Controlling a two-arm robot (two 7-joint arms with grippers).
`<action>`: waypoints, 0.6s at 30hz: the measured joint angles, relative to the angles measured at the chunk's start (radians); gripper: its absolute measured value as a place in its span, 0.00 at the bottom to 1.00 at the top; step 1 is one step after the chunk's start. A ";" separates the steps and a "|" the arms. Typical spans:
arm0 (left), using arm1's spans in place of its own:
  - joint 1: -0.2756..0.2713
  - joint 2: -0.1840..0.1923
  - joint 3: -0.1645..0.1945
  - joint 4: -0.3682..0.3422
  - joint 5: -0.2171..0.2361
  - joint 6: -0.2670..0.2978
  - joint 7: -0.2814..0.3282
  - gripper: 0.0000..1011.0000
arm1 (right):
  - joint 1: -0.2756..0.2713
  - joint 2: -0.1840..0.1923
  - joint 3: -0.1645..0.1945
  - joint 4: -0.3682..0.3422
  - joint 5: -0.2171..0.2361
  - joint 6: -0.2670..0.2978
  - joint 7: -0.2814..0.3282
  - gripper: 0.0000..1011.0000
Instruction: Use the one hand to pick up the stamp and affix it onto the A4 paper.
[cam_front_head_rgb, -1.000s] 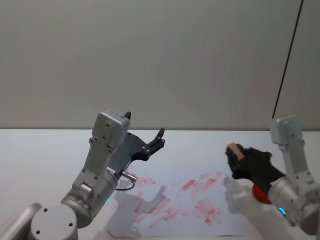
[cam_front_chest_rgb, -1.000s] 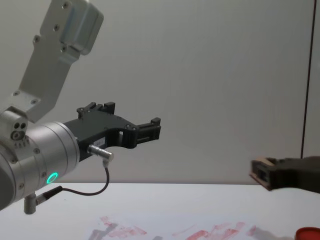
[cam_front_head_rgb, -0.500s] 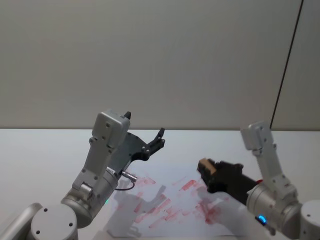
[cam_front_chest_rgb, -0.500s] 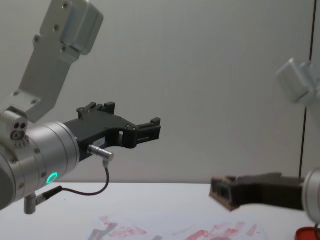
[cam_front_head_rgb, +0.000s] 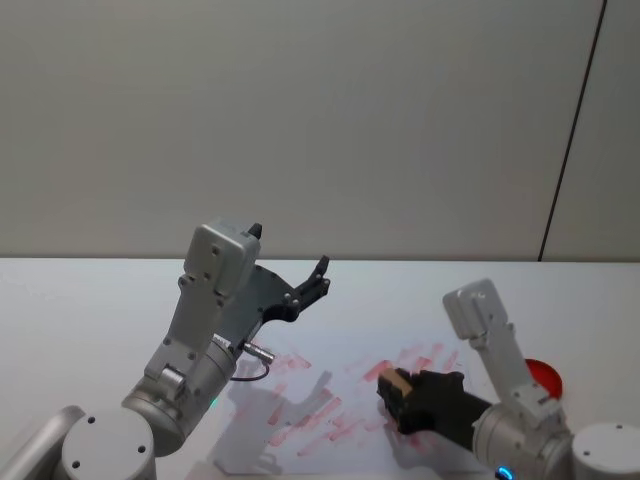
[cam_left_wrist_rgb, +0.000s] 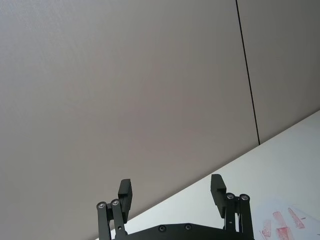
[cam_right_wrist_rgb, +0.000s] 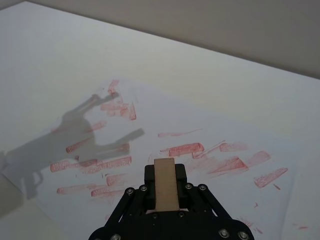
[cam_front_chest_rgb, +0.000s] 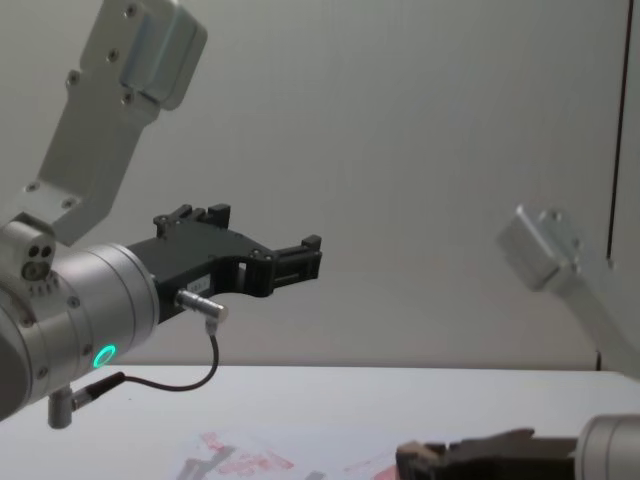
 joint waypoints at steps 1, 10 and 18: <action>0.000 0.000 0.000 0.000 0.000 0.000 0.000 0.99 | 0.000 -0.001 -0.001 0.003 -0.003 0.002 0.001 0.22; 0.000 0.000 0.000 0.000 0.000 0.000 0.000 0.99 | 0.003 -0.008 -0.012 0.034 -0.020 0.008 0.011 0.22; 0.000 0.000 0.000 0.000 0.000 0.000 0.000 0.99 | 0.019 -0.018 -0.013 0.053 -0.014 -0.019 0.012 0.22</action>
